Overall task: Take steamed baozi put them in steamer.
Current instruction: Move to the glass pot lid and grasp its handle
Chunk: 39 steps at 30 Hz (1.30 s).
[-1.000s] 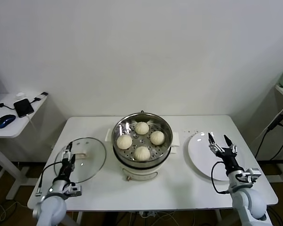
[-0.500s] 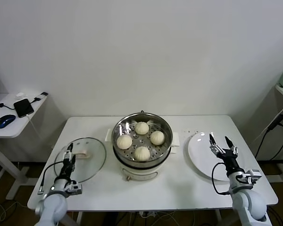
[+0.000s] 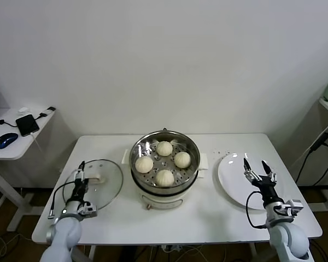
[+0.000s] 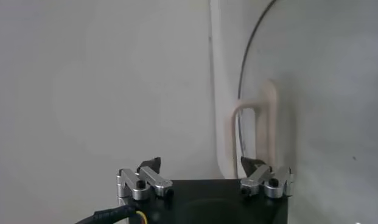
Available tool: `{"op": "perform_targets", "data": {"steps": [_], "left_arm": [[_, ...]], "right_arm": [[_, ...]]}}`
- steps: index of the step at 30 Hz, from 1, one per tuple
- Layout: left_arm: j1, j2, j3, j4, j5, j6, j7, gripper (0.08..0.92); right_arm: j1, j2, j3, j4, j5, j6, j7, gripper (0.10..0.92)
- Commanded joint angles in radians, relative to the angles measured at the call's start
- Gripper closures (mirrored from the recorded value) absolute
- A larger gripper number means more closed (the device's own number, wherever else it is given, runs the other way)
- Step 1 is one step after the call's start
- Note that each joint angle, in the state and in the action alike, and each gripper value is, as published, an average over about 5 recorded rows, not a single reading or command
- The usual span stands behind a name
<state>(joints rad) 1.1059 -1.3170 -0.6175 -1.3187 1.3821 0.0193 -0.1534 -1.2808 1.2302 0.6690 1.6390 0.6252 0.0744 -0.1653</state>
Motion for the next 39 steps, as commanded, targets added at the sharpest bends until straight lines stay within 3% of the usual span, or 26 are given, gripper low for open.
{"op": "perform_targets", "data": {"steps": [1,7,10,22,30,33,36,39], "left_arm": [[-0.056,-0.004,0.011,0.071,-0.022,0.009,-0.046,0.177],[-0.062,-0.006,0.018,0.086,-0.045,0.012,-0.050,0.178],[-0.057,-0.007,0.018,0.088,-0.046,0.011,-0.048,0.218],[-0.045,-0.016,0.009,0.100,-0.084,0.025,-0.052,0.562],[0.001,-0.047,0.011,-0.025,-0.151,0.119,-0.035,0.791],[0.030,-0.049,0.010,-0.105,-0.144,0.155,-0.046,0.836],[0.066,-0.052,0.022,-0.213,-0.123,0.290,-0.034,0.840],[0.103,-0.062,0.034,-0.347,-0.075,0.461,0.050,0.840]], "right_arm": [[-0.007,0.001,0.004,0.000,0.001,0.005,-0.001,0.203],[-0.018,-0.001,0.010,0.002,-0.001,0.011,-0.002,0.202],[-0.019,-0.002,0.011,0.002,-0.003,0.011,-0.002,0.203],[-0.028,0.000,0.010,-0.003,-0.021,0.023,-0.003,0.203],[-0.026,0.002,0.005,-0.004,-0.021,0.024,-0.003,0.203],[-0.026,0.004,0.005,-0.001,-0.021,0.024,-0.003,0.203],[-0.024,0.005,0.006,0.003,-0.020,0.023,-0.003,0.203],[-0.022,0.003,0.009,0.006,-0.019,0.022,-0.002,0.203]]}}
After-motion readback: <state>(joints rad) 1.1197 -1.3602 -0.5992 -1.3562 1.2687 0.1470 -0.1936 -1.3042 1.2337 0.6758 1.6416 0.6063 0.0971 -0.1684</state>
